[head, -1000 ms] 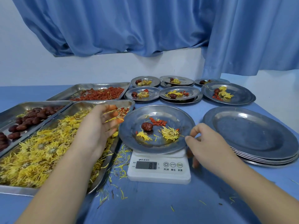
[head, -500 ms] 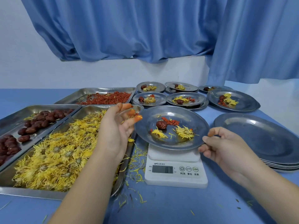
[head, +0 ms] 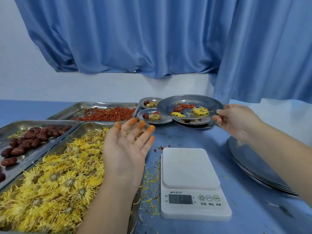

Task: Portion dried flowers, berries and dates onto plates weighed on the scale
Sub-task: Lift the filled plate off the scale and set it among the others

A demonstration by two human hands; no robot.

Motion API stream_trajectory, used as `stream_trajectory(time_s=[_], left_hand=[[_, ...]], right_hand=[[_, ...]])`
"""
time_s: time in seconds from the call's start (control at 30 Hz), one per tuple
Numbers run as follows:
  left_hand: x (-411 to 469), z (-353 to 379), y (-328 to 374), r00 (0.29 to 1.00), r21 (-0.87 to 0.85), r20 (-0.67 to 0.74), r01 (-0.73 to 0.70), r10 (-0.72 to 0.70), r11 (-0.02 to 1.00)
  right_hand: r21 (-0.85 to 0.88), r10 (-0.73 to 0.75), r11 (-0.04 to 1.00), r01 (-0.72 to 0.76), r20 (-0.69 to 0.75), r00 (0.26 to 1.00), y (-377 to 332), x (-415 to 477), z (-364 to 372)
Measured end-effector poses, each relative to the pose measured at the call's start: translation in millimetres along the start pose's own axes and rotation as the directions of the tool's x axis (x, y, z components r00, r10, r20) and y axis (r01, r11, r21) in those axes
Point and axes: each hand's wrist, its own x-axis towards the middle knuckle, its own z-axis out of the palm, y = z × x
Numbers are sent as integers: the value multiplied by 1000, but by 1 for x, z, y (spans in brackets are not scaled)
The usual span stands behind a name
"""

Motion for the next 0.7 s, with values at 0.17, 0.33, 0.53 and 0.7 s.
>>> stream_trajectory(time_s=[0.17, 0.33, 0.53, 0.7], left_hand=[[0, 0, 2, 998, -89, -8, 66, -67, 994], [2, -3, 3, 995, -128, -18, 93, -96, 987], [5, -5, 4, 993, -135, -22, 112, -116, 984], [5, -4, 5, 992, -126, -18, 119, -122, 985]], right_hand=[[-20, 38, 999, -40, -123, 992, 3, 63, 22], [5, 81, 997, -82, -263, 961, 21, 108, 34], [-31, 102, 992, -124, -393, 914, 55, 140, 33], [-25, 184, 977, -213, -415, 891, 73, 154, 25]])
